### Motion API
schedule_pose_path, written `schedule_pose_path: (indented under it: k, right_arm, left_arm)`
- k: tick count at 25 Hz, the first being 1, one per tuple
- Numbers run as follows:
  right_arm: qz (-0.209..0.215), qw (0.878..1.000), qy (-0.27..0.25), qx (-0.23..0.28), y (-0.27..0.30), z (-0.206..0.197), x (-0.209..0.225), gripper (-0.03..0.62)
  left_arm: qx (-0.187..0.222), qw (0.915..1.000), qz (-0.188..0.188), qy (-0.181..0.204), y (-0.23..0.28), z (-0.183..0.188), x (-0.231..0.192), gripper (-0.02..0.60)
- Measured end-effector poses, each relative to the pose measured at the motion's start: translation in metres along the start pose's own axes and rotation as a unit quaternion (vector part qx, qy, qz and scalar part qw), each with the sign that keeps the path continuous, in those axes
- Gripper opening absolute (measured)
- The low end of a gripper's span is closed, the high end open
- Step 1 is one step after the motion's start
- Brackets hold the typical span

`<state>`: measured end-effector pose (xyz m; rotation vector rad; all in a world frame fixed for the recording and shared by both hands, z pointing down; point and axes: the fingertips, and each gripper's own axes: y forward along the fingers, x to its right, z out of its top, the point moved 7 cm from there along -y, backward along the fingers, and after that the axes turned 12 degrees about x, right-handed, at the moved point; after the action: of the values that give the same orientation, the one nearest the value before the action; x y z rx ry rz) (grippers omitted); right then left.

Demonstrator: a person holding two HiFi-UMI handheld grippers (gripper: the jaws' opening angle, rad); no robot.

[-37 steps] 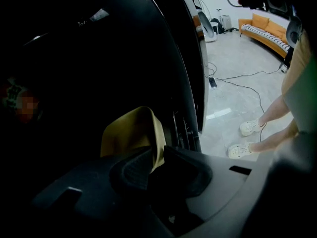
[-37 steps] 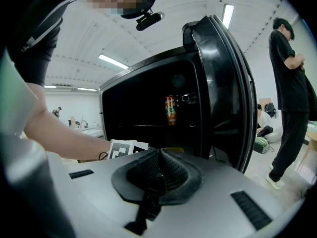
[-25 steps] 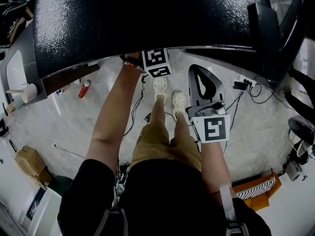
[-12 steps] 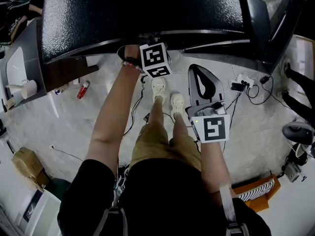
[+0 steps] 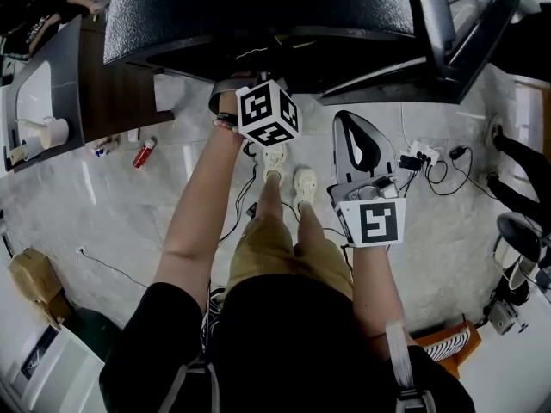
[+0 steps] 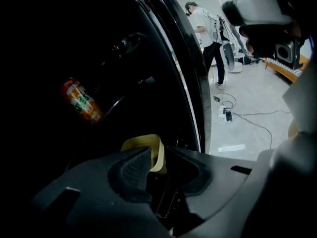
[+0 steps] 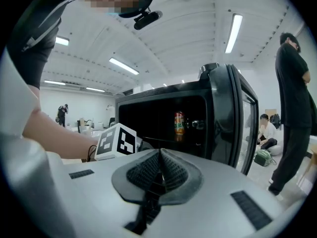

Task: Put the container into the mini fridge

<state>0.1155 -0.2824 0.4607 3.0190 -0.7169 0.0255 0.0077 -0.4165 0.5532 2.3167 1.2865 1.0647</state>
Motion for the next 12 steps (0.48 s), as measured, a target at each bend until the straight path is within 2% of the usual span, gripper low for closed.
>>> schedule_pose_path:
  k: [5, 9, 12]
  right_arm:
    - [0.013, 1.0, 0.003, 0.016, -0.017, 0.018, 0.002, 0.037]
    - [0.041, 0.999, 0.004, 0.024, -0.03, 0.034, 0.001, 0.037]
    - [0.054, 0.998, 0.011, 0.031, -0.038, 0.048, -0.004, 0.037]
  left_arm:
    - [0.038, 0.997, 0.034, -0.058, -0.04, 0.032, 0.016, 0.103]
    - [0.072, 0.9899, 0.069, -0.101, -0.075, 0.063, 0.026, 0.103]
    - [0.1, 0.9833, 0.082, -0.129, -0.103, 0.085, 0.035, 0.103]
